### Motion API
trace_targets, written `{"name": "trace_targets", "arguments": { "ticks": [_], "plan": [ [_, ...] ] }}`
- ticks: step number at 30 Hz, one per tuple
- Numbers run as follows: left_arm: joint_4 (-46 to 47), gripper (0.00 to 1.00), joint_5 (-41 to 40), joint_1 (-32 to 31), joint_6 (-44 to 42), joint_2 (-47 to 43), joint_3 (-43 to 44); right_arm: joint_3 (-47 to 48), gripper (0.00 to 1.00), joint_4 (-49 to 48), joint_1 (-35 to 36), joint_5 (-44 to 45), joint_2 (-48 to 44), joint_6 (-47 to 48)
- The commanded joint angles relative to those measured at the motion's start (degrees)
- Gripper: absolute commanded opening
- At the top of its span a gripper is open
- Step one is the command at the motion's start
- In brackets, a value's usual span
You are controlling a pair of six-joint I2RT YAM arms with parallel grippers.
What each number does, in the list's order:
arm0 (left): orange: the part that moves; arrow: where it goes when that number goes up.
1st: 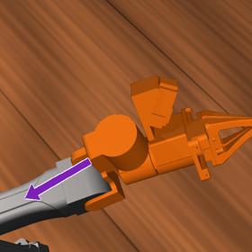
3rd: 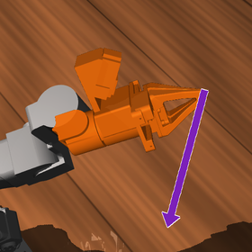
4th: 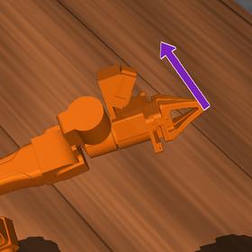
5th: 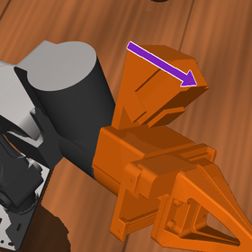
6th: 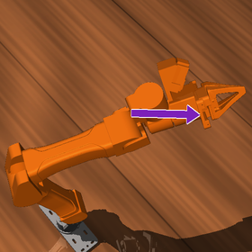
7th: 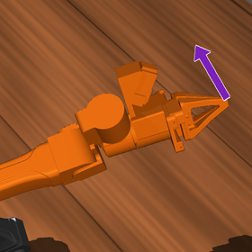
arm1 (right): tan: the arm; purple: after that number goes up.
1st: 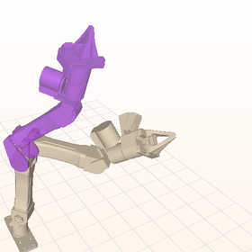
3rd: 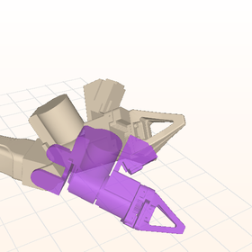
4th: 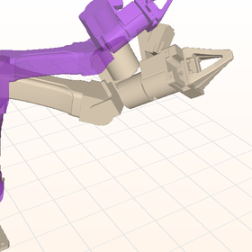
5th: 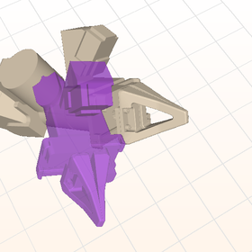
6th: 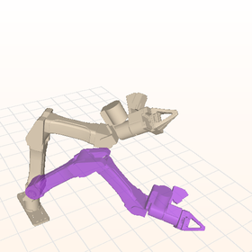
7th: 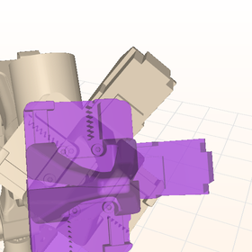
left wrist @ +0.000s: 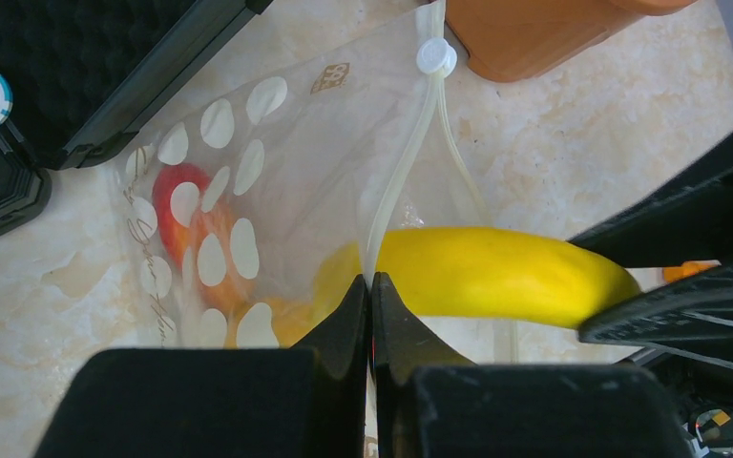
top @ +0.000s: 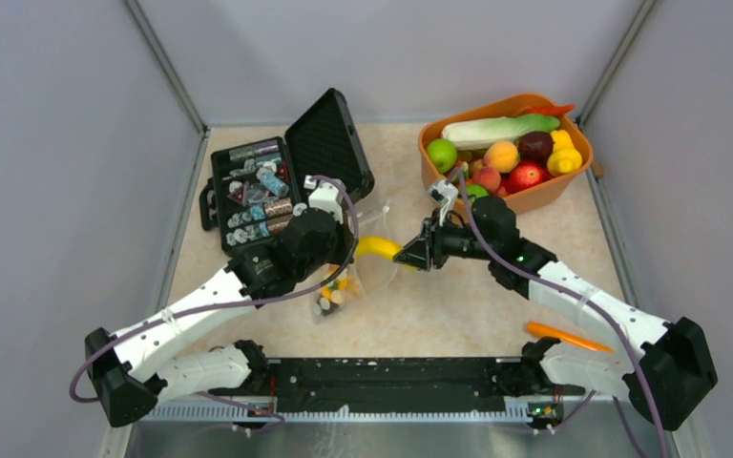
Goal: Place the food in the zip-top bag and seal the zipper
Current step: Place the fake fruit in the zipper food storage bag.
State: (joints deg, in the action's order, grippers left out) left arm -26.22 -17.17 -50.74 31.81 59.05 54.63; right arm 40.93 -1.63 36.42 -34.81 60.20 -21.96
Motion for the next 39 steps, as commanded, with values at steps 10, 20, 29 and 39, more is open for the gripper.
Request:
{"name": "trace_targets", "arguments": {
  "ticks": [10, 20, 29, 39],
  "plan": [
    [2.4, 0.0, 1.8, 0.0, 0.3, 0.1, 1.7, 15.2, 0.0, 8.7, 12.1, 29.1, 12.3, -3.9],
    [2.3, 0.0, 1.5, 0.0, 0.4, -0.6, 1.2, 19.5, 0.04, 9.1, 17.9, 44.3, 17.0, -3.9],
    [2.4, 0.0, -1.0, 0.0, 0.6, -3.3, 0.2, 17.4, 0.27, -0.2, 18.8, 40.8, 19.8, -3.5],
    [2.3, 0.0, -1.3, 0.0, 1.0, -3.3, 0.0, 11.8, 0.55, -6.2, 18.7, 38.2, 15.2, -3.7]
  ]
}}
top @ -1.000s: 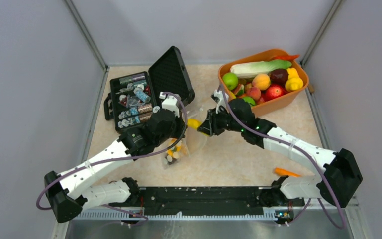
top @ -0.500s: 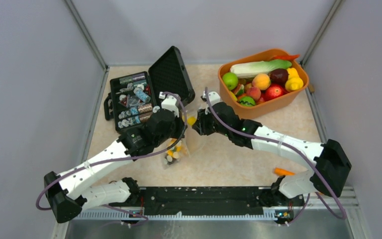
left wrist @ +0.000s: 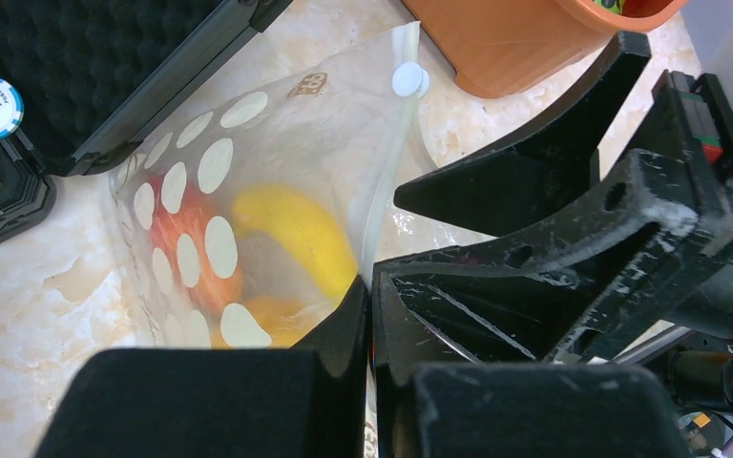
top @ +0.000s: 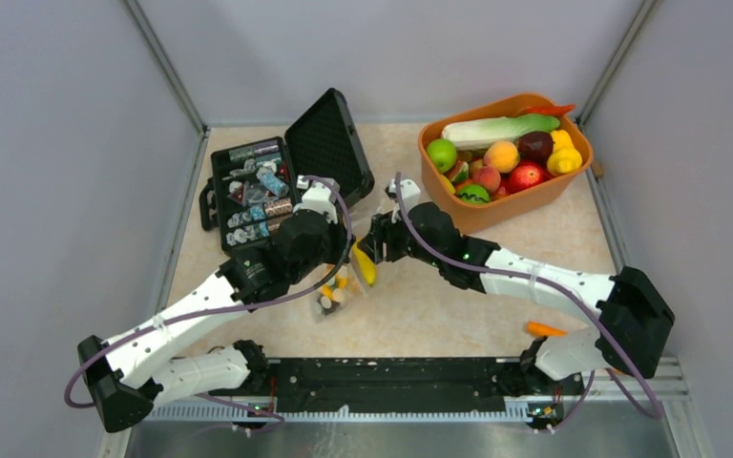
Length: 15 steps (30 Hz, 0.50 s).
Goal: Place the food in the zip-top bag and seal the zipper
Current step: Place the fake fruit in the zipper food storage bag.
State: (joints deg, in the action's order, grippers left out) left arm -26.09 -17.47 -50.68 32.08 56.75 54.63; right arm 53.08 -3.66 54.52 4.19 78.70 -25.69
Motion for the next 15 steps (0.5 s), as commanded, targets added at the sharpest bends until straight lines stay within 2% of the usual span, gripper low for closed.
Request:
{"name": "trace_targets", "arguments": {
  "ticks": [1, 10, 15],
  "plan": [
    [2.1, 0.0, -1.0, 0.0, 0.7, -1.1, 0.0, -0.3, 0.55, -3.9, 0.7, -0.7, -3.6, 0.1],
    [1.7, 0.0, -1.5, 0.0, 1.2, -2.0, -0.4, -4.0, 0.56, -4.1, 0.6, 3.6, -12.3, 2.7],
    [2.2, 0.0, -1.9, 0.0, 1.3, -2.8, -1.0, -9.0, 0.55, -6.3, 0.5, 16.5, -22.1, 5.4]
  ]
}}
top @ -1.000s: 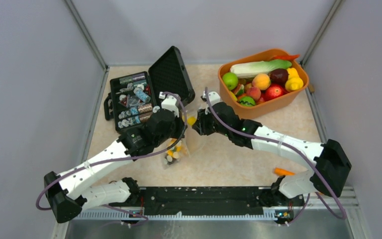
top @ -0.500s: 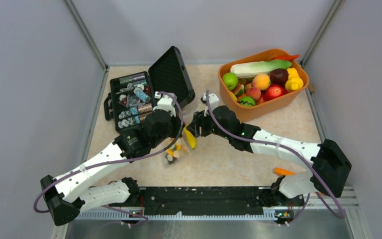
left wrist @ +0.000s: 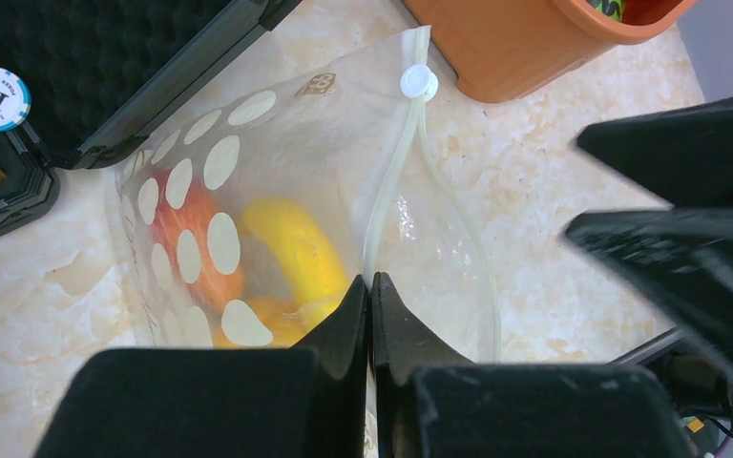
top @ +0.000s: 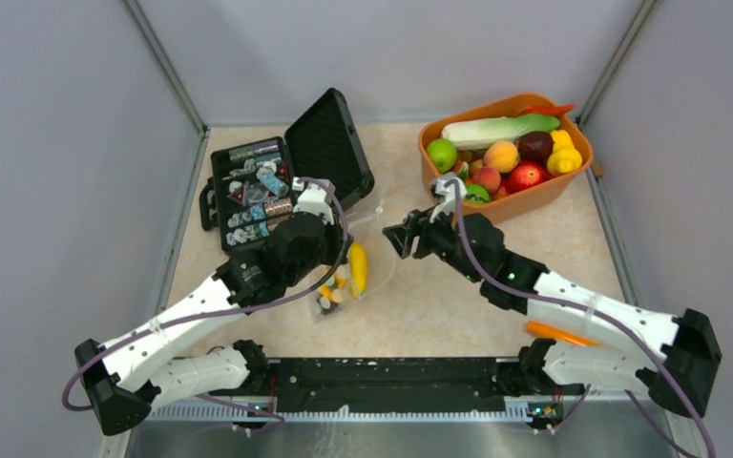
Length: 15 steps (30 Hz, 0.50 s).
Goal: Place the food in the zip-top bag and seal the zipper
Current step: Place the fake fruit in the zipper food storage bag, then pick up the fake fruit from the bin.
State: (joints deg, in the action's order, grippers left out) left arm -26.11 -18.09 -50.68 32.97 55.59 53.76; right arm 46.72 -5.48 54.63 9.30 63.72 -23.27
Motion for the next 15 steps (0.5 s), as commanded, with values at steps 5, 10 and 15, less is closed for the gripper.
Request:
{"name": "trace_targets", "arguments": {
  "ticks": [5, 10, 15],
  "plan": [
    [2.4, 0.0, -0.6, 0.0, 0.3, -1.2, -0.1, -3.1, 0.56, 1.9, -7.1, 18.3, -10.9, 1.2],
    [2.4, 0.0, 0.0, 0.0, -0.1, -0.7, 0.3, -1.1, 0.56, 9.5, -20.3, 11.3, -10.8, -1.4],
    [2.5, 0.0, 0.3, 0.0, 0.2, -0.3, 0.4, 1.9, 0.56, 12.7, -29.2, 6.9, -7.3, -1.4]
  ]
}}
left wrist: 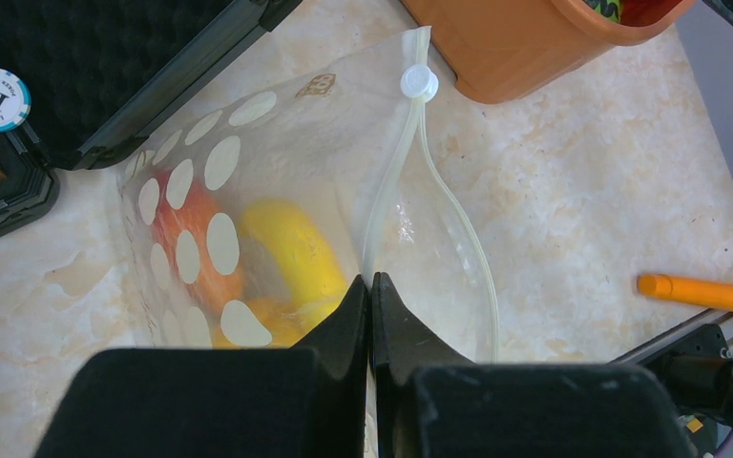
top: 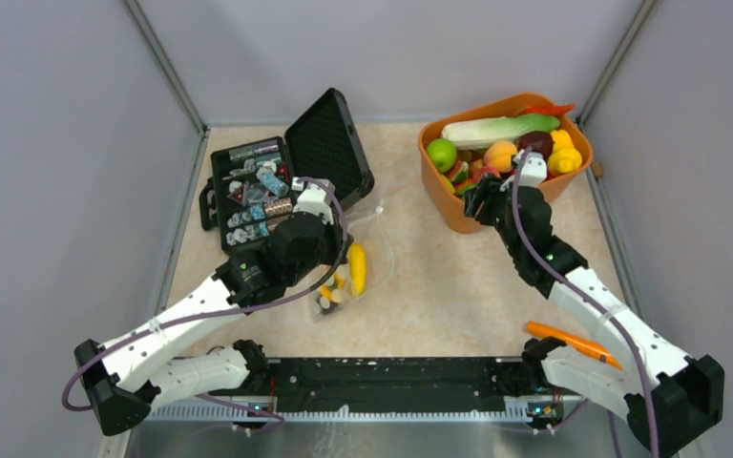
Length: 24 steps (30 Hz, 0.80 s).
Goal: Place the food in the zip-top bag and seal the zipper
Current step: Pick up the fake fruit from the bin.
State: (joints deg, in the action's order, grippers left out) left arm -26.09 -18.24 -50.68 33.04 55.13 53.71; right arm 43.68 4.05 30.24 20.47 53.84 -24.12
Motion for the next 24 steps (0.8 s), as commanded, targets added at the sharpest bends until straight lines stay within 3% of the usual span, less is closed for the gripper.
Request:
{"name": "trace_targets", "arguments": {
  "ticks": [1, 8, 13, 24],
  "plan": [
    [2.4, 0.0, 0.4, 0.0, 0.1, 0.1, 0.5, 5.5, 0.56, 3.3, -5.9, -5.2, 3.5, -0.1],
    [1.9, 0.0, 0.2, 0.0, 0.2, -0.1, 0.3, 11.5, 0.56, -0.2, -11.3, -13.8, 12.2, 3.1],
    [1.7, 0.0, 0.2, 0.0, 0.3, -0.2, 0.3, 20.1, 0.72, 0.3, -12.3, -16.9, 20.9, 5.6],
    [0.9, 0.0, -0.3, 0.0, 0.5, -1.3, 0.1, 36.2, 0.78, 5.5, -16.5, -26.7, 38.4, 3.1]
  ]
}}
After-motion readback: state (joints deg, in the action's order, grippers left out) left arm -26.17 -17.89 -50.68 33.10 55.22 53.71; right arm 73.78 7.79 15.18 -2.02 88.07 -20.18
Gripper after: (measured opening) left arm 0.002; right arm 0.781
